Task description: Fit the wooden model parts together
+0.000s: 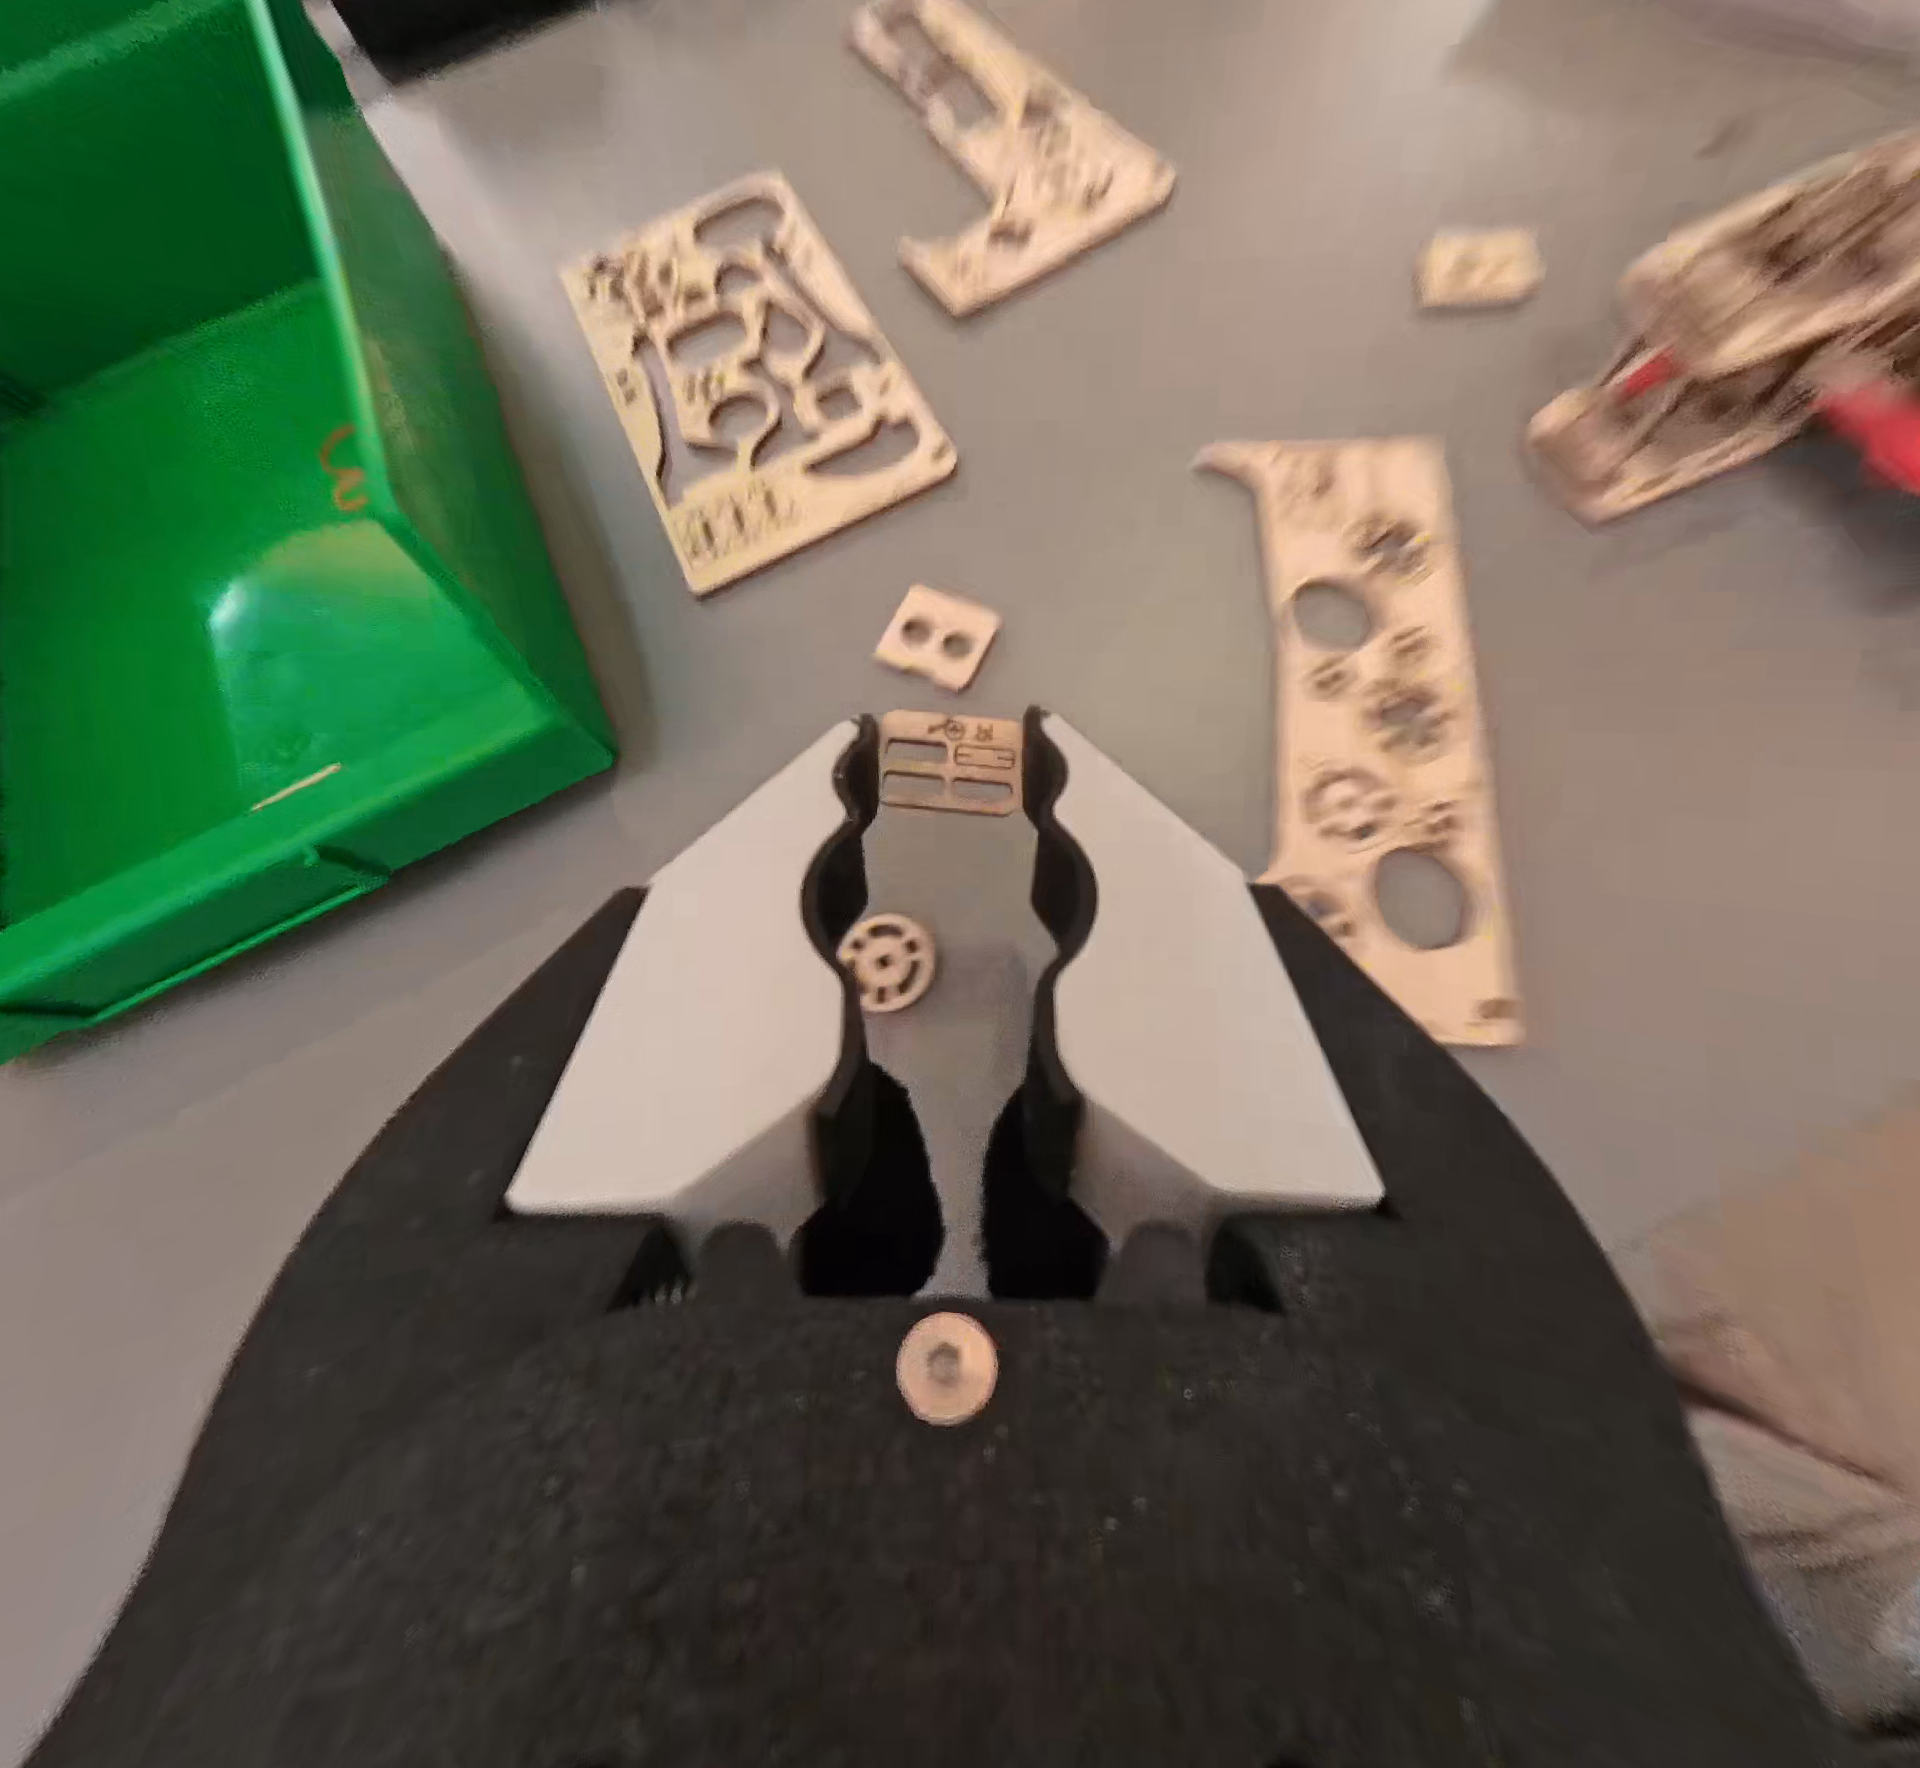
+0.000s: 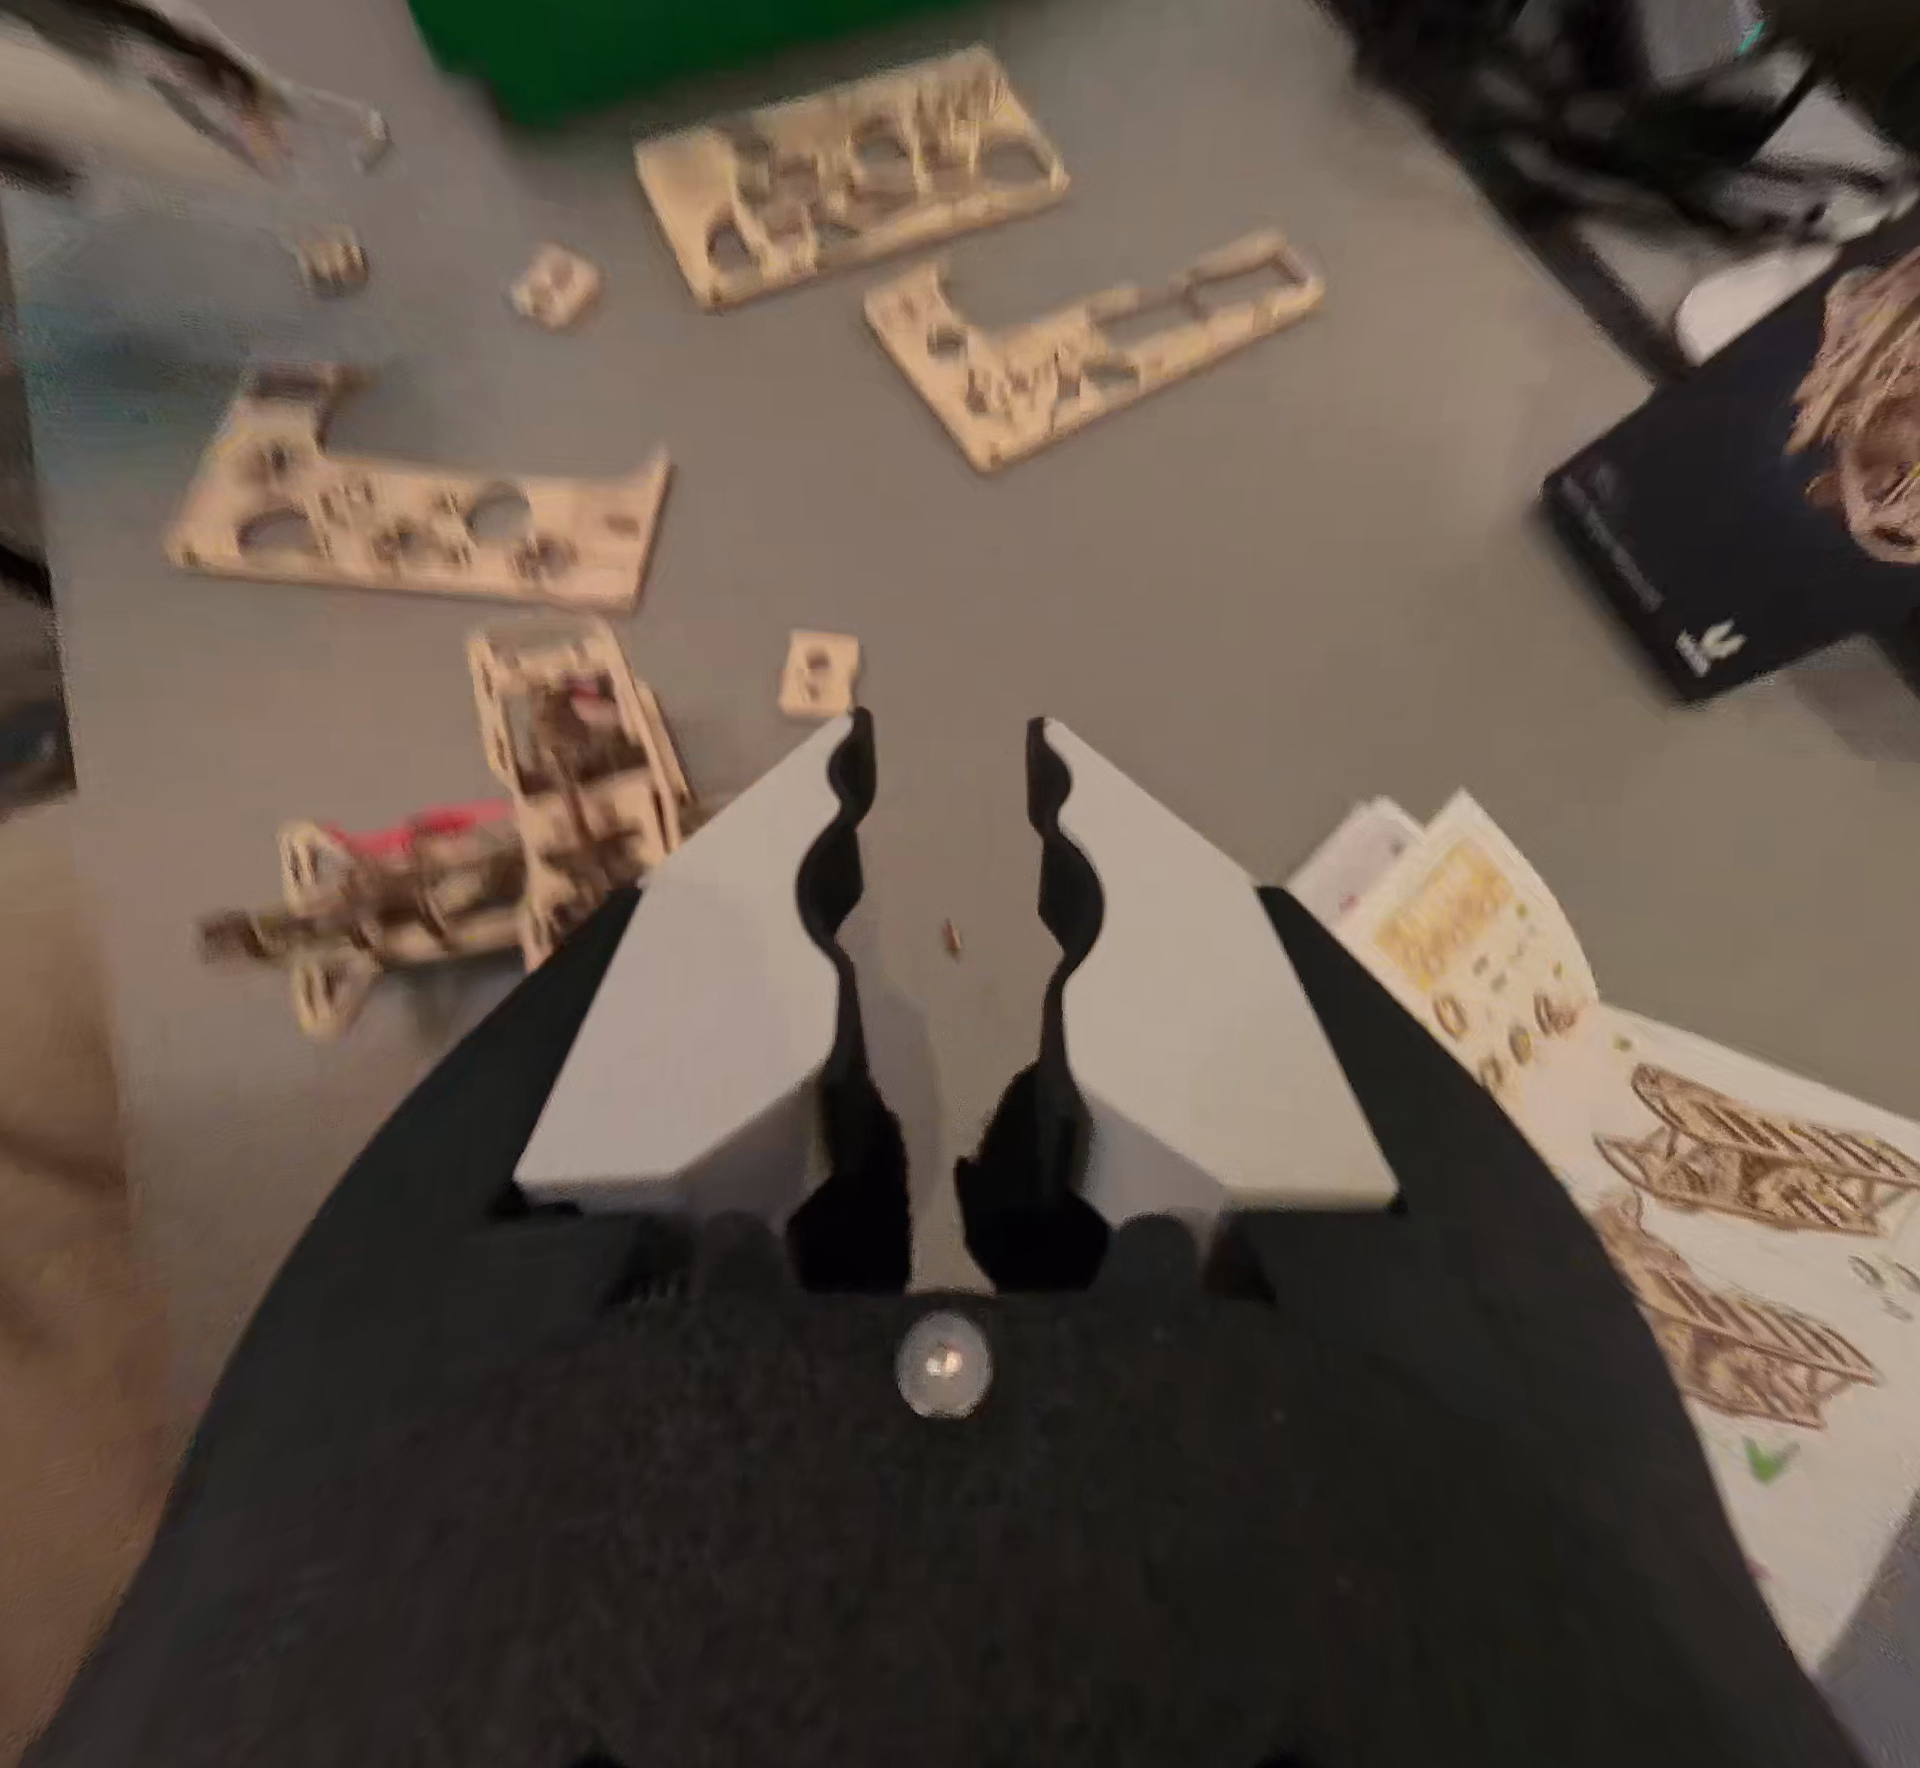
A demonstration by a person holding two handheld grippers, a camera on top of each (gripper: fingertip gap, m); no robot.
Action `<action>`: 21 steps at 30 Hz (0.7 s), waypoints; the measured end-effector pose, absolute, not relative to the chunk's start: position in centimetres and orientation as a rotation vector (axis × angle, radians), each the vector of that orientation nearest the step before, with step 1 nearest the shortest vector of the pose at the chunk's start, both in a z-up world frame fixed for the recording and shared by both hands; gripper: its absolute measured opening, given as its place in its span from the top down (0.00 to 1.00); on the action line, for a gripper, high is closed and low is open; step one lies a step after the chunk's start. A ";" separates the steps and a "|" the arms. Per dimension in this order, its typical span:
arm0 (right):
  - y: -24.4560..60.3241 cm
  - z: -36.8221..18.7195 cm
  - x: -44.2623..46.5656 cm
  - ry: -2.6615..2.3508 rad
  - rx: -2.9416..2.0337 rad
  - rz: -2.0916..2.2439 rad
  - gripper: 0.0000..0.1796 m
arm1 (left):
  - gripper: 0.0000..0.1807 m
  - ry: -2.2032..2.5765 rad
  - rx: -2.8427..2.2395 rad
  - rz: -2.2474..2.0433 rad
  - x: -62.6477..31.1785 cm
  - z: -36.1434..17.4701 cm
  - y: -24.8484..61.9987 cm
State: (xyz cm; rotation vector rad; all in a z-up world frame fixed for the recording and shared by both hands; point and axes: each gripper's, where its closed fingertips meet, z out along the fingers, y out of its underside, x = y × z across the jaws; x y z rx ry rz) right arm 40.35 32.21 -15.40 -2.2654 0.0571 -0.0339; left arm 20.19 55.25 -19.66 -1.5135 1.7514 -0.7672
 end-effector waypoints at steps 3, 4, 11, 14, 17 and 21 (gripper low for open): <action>30.9 -19.8 41.5 0.018 -2.406 0.043 0.82 | 0.86 1.632 -1.524 -1.032 18.7 -14.4 50.9; 30.6 -21.5 41.0 -0.004 -2.469 0.094 0.82 | 0.86 1.615 -1.543 -1.080 18.1 -13.3 49.5; 29.9 -25.9 39.9 -0.169 -2.601 0.102 0.86 | 0.86 1.521 -1.626 -1.240 13.2 -11.0 41.9; 29.7 -26.0 39.9 -0.262 -2.608 0.016 0.99 | 0.86 1.473 -1.644 -1.262 12.6 -11.5 41.3; 30.0 -25.9 39.8 -0.307 -2.612 0.006 1.00 | 0.86 1.420 -1.660 -1.283 13.0 -11.8 41.7; 36.3 -20.9 38.2 -0.274 -2.474 0.099 1.00 | 0.86 1.325 -1.670 -1.209 13.6 -12.6 43.6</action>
